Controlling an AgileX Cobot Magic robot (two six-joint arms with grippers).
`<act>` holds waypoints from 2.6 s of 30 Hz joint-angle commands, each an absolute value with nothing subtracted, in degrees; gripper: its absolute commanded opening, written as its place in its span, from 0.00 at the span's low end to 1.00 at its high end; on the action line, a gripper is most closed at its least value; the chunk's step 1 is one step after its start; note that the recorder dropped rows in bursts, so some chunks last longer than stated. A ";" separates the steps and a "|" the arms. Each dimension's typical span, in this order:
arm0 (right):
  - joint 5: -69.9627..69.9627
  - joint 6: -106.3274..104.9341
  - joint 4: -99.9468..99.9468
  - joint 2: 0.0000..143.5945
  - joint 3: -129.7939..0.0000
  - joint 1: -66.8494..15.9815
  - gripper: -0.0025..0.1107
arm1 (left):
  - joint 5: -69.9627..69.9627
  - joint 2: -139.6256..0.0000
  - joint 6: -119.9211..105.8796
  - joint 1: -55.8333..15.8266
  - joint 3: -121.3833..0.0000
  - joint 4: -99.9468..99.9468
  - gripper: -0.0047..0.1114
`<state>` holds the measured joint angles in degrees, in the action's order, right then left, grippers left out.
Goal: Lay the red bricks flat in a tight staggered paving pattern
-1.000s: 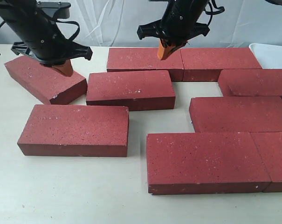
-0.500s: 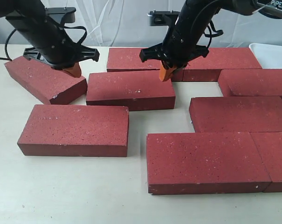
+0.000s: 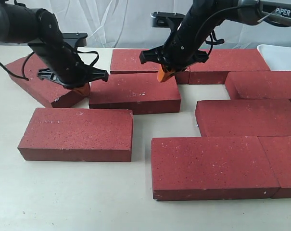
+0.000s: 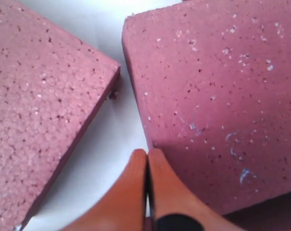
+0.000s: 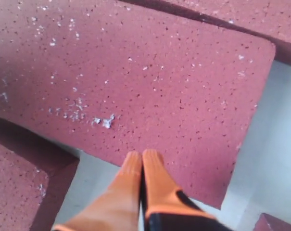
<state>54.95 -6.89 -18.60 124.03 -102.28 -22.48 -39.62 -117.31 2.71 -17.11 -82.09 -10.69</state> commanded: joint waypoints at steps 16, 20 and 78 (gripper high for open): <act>58.73 -7.80 -18.37 127.58 -101.95 -22.46 0.02 | -31.07 -119.72 2.86 -17.21 -82.12 -18.05 0.04; 63.69 -11.10 -20.09 127.58 -101.95 -22.46 0.02 | -31.33 -119.72 2.86 -17.21 -82.12 -18.06 0.04; 63.89 -10.66 -15.54 129.31 -101.95 -23.45 0.02 | -27.55 -119.72 2.38 -22.42 -82.12 -26.34 0.04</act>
